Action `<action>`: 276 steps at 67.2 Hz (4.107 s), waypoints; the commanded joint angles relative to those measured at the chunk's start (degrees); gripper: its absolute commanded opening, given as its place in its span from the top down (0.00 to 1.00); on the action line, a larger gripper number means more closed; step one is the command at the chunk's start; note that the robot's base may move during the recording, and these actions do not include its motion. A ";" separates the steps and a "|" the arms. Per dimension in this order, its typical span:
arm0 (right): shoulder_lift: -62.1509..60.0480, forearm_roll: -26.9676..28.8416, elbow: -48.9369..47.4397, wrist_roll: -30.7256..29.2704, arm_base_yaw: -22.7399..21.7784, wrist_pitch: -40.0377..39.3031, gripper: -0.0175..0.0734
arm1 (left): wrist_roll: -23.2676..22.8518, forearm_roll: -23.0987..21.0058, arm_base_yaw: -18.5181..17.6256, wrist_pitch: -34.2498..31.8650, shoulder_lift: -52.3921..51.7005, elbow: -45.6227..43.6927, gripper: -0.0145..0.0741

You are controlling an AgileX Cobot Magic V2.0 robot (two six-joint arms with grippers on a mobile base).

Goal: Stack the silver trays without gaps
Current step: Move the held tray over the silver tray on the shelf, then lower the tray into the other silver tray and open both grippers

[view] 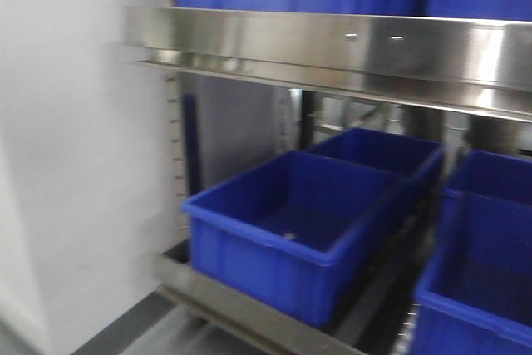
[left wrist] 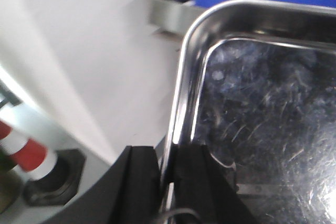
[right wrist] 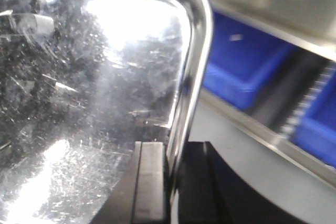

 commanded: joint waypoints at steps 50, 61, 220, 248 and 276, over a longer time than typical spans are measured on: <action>-0.21 0.19 -0.53 -0.79 0.62 -10.64 0.82 | -0.57 -0.95 -0.76 -7.15 0.66 -0.15 0.86; -0.21 0.19 -0.53 -0.79 0.62 -10.64 0.82 | -0.57 -0.95 -0.76 -7.15 0.66 -0.15 0.86; 5.43 -4.95 -0.76 -0.79 -13.79 -19.43 0.82 | 11.42 -31.64 17.03 -27.69 2.77 -0.50 0.86; 20.48 2.72 -6.98 -5.34 -24.69 -27.20 0.82 | 29.68 -48.52 32.37 -33.55 18.62 -7.42 0.86; 25.90 3.80 -8.99 -5.72 -24.69 -23.79 0.82 | 29.68 -49.62 32.37 -34.04 22.70 -7.71 0.86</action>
